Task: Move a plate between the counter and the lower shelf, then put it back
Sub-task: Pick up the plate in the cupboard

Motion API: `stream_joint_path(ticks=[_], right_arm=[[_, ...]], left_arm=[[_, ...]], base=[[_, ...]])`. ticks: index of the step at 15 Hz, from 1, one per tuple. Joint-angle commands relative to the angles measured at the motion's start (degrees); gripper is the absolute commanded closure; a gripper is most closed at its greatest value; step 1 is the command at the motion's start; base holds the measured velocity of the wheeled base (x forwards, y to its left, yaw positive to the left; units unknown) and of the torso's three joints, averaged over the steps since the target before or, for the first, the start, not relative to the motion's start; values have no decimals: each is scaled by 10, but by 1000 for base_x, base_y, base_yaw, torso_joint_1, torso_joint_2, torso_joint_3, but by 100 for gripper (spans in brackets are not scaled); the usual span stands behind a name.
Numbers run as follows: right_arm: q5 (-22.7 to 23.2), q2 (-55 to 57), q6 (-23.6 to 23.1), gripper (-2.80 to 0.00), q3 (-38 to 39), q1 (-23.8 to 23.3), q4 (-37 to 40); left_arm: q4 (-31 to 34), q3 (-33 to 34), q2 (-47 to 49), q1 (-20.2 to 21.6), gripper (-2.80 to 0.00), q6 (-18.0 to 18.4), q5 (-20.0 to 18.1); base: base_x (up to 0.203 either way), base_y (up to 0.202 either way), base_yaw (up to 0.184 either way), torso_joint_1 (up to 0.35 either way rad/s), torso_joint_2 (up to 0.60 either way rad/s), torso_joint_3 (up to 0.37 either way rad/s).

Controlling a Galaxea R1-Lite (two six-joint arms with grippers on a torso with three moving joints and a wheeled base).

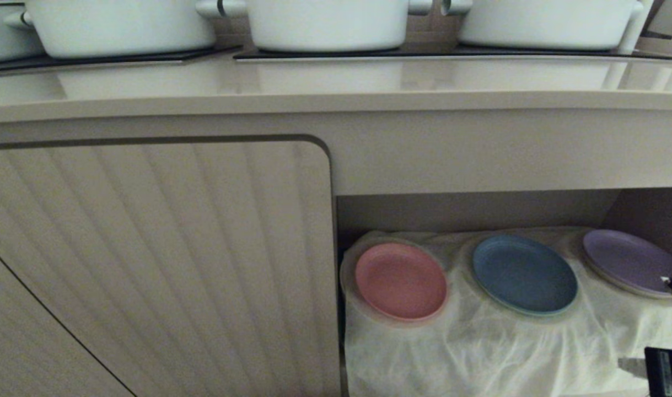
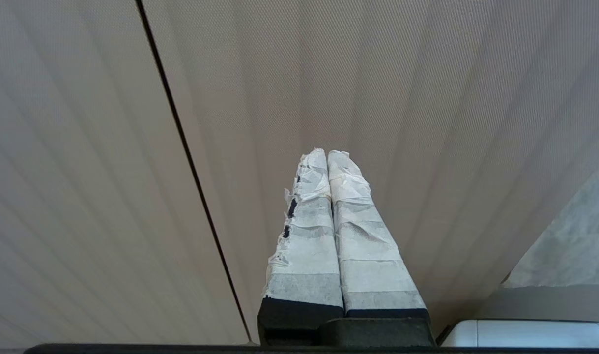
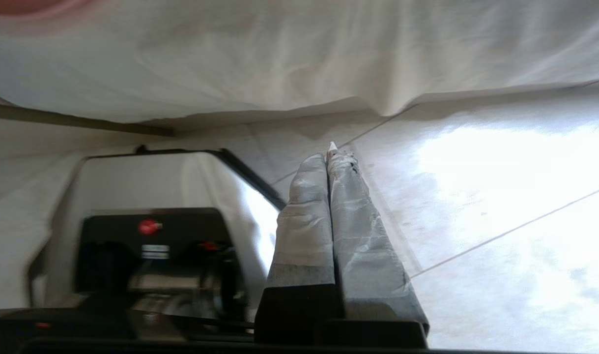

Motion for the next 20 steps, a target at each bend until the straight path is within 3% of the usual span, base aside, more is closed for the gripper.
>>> stream_joint_path(ticks=[1,8,20], right_arm=[[0,-33,-12,0,9,-11,0],[0,-174,-50,0,72,-13,1],[-37,-374,-54,0,151,5,3]], left_arm=[[0,0,0,0,0,0,0],[0,0,0,0,0,0,0],[0,0,0,0,0,0,0]], base=[[0,0,0,0,0,0],[0,0,0,0,0,0],[0,0,0,0,0,0]])
